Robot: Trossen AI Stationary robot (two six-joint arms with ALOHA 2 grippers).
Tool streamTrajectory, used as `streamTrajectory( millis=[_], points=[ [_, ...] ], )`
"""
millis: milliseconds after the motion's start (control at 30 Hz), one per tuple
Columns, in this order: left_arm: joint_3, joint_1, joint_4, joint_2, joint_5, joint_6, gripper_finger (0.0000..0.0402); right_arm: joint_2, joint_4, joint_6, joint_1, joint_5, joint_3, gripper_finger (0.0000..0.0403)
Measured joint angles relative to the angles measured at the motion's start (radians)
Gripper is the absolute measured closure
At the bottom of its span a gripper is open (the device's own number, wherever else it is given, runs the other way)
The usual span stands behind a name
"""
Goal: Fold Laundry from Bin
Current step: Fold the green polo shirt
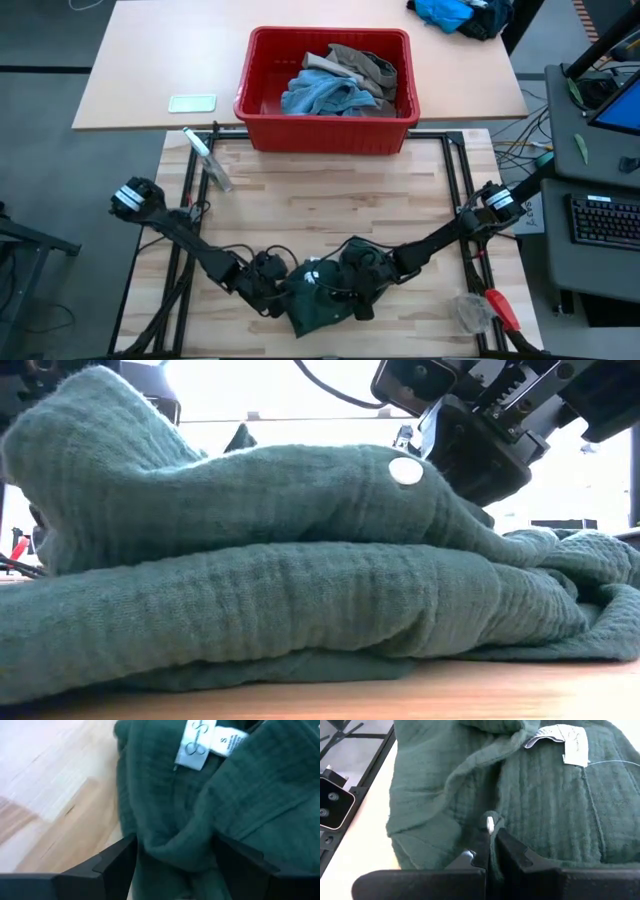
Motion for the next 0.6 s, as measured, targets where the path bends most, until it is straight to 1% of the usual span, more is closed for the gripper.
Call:
streamTrajectory(
  millis=[100, 200, 300, 400, 433, 600],
  points=[
    [0.023, 0.0, 0.003, 0.022, -0.051, 0.03, 0.0179, 0.0, -0.002, 0.0, -0.002, 0.0, 0.004, 0.039],
    [0.038, 0.0, 0.0, 0.026, -0.1, 0.057, 0.0222, 0.0, -0.019, 0.001, -0.006, 0.0, 0.019, 0.0388],
    [0.047, 0.0, -0.002, 0.017, -0.144, 0.083, 0.0288, -0.004, -0.08, 0.005, -0.007, 0.0, 0.048, 0.0369],
    [0.067, 0.0, -0.028, 0.001, -0.177, 0.095, 0.037, -0.014, -0.188, 0.008, -0.011, 0.002, 0.099, 0.0334],
    [0.075, 0.0, -0.041, -0.004, -0.184, 0.098, 0.0384, -0.016, -0.225, 0.008, -0.011, 0.003, 0.119, 0.032],
    [0.158, -0.001, -0.14, -0.024, -0.204, 0.159, 0.0389, -0.024, -0.425, -0.023, -0.013, 0.02, 0.223, 0.0254]
  ],
)
